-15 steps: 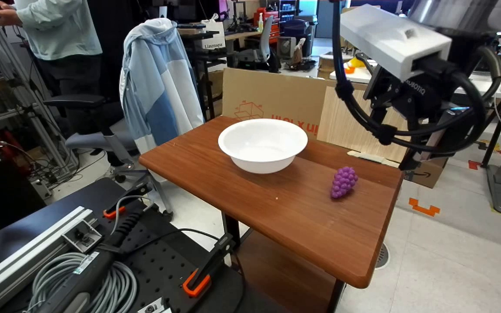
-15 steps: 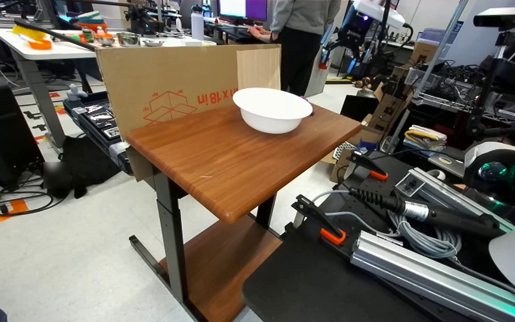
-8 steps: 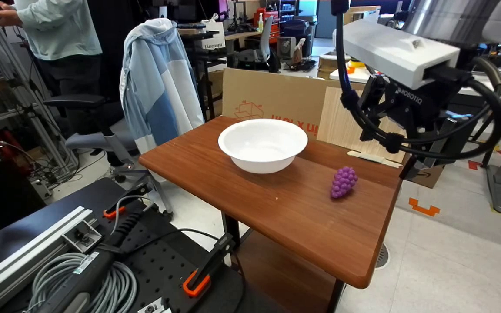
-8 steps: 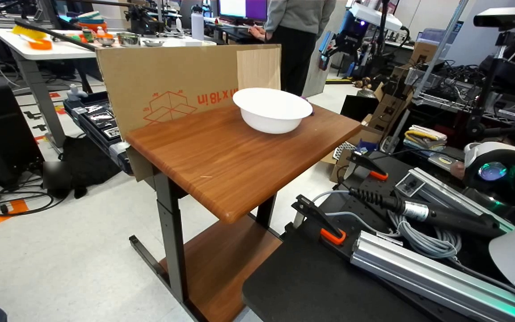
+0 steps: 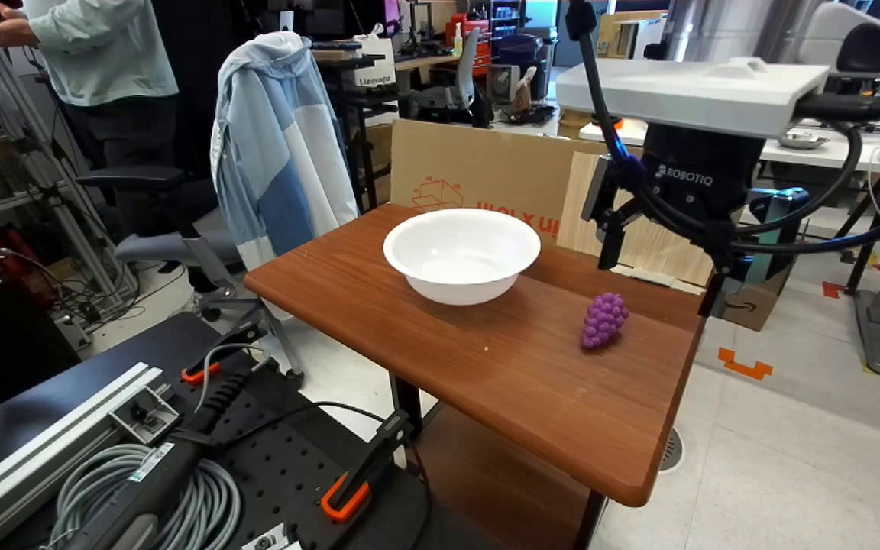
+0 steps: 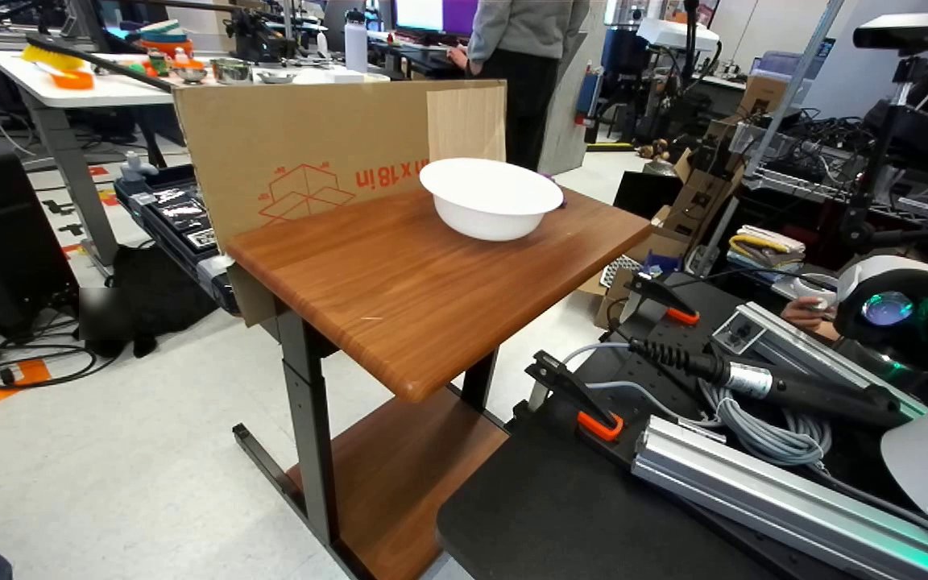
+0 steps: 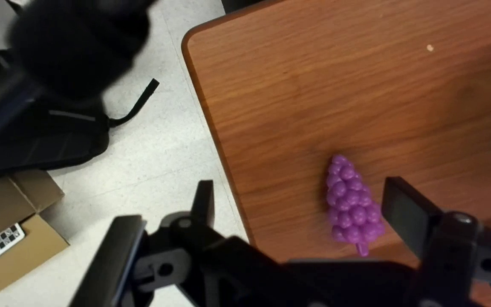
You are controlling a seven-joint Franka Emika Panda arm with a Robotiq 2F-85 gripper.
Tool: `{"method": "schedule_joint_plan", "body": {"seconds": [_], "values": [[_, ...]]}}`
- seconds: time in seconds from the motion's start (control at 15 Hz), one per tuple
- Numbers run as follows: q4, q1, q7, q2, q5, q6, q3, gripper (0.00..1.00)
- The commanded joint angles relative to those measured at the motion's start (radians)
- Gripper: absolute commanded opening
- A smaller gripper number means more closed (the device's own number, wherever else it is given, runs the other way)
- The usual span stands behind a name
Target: Put the grape inside the dish
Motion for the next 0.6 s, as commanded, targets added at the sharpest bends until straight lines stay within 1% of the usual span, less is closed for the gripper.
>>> {"method": "schedule_joint_plan", "body": {"seconds": [0.0,0.07,0.13,0.2,0.4,0.53], "values": [[0.087,-0.014,-0.094,0.054,-0.077,-0.061,0.036,1.0],[0.071,-0.01,0.005,0.052,-0.032,-0.019,0.034,1.0],[0.054,-0.024,0.037,0.048,0.025,0.008,0.048,1.0],[0.04,-0.016,-0.003,0.027,-0.026,-0.017,0.042,1.0],[0.04,-0.015,0.034,0.033,-0.003,-0.011,0.044,1.0],[0.029,-0.015,0.025,0.032,-0.003,0.083,0.048,1.0]]}}
